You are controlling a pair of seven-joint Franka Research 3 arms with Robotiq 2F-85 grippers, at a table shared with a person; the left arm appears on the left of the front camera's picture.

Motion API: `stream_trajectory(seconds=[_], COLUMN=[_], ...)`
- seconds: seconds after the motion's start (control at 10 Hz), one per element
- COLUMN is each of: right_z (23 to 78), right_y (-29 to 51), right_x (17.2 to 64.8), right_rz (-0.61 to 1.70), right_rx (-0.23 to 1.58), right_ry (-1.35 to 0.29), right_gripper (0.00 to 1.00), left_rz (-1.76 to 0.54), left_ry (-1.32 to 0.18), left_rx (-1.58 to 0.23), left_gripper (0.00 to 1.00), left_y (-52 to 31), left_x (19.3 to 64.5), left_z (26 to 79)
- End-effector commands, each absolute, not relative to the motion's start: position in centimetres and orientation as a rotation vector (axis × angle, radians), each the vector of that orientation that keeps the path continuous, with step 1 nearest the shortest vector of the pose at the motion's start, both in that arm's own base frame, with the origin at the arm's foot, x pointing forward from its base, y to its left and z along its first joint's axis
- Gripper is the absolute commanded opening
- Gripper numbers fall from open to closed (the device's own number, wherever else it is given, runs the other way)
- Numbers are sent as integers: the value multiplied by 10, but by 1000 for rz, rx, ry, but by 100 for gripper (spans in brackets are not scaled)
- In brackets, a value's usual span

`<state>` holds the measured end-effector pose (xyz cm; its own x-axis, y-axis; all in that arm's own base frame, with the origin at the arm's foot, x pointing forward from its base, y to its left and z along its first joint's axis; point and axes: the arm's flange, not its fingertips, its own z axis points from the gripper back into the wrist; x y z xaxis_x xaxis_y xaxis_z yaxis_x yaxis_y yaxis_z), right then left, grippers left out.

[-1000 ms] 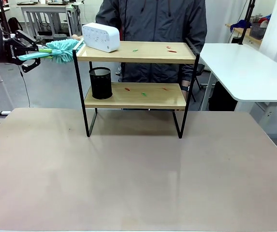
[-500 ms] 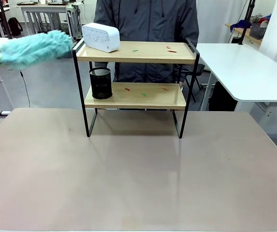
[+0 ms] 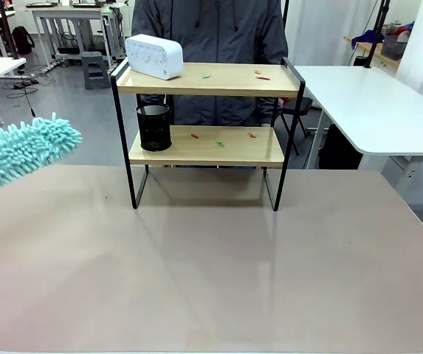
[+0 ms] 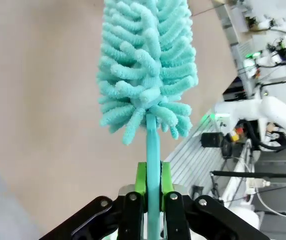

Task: Clean the shelf.
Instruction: Pick up the Duster from the human, then clean the specific tier of the Shelf with the Duster once objects are removed.

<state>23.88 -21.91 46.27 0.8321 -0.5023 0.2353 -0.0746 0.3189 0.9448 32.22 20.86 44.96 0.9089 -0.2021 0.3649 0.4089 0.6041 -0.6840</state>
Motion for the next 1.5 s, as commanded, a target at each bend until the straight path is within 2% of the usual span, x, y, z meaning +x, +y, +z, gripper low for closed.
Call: stream_trajectory(seconds=[0.0, 1.4], right_z=[465, 465], right_y=[-220, -220], right_x=[242, 242], right_rz=[-282, -282], right_rx=[1240, 1240], right_ry=[-585, -585], right_gripper=[100, 100], left_rz=[-325, -325], left_ry=[-245, -245], left_rx=[-888, -888], left_gripper=[0, 0], left_y=[213, 213], left_x=[323, 323], left_z=[464, 464])
